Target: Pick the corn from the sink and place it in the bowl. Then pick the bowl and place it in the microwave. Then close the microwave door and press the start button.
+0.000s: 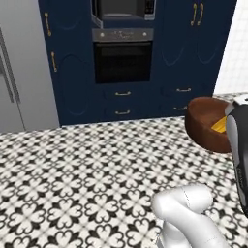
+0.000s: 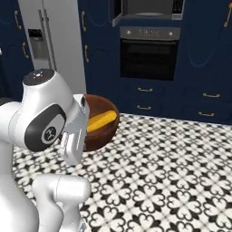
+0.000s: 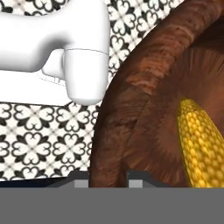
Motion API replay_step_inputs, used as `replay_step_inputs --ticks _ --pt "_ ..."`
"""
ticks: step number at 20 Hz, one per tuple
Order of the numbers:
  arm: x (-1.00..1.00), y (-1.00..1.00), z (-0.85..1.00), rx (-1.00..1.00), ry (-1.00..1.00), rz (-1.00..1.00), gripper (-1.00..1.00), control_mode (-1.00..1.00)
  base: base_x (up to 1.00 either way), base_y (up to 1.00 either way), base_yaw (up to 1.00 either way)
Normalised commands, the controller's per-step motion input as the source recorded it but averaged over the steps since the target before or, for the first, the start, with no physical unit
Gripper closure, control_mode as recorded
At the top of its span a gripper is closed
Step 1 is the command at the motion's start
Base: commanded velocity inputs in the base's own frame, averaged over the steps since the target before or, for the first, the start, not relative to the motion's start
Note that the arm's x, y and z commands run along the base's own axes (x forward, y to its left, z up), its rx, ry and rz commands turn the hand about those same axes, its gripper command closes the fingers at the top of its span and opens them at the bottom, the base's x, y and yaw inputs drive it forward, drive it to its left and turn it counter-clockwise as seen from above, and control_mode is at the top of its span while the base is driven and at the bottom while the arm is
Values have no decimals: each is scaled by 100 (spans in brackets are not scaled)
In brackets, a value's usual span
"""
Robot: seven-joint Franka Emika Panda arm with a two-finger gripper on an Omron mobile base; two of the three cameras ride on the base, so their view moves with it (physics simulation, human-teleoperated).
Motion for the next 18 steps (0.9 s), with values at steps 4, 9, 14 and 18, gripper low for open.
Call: replay_step_inputs --ticks 4,9,14,18 --pt "0 0 0 0 0 0 100 100 100 -51 8" --pt "0 0 0 0 0 0 100 100 100 -56 6" --pt "0 0 0 0 0 0 100 100 100 -43 5" --pt "0 0 0 0 0 0 100 100 100 -16 0"
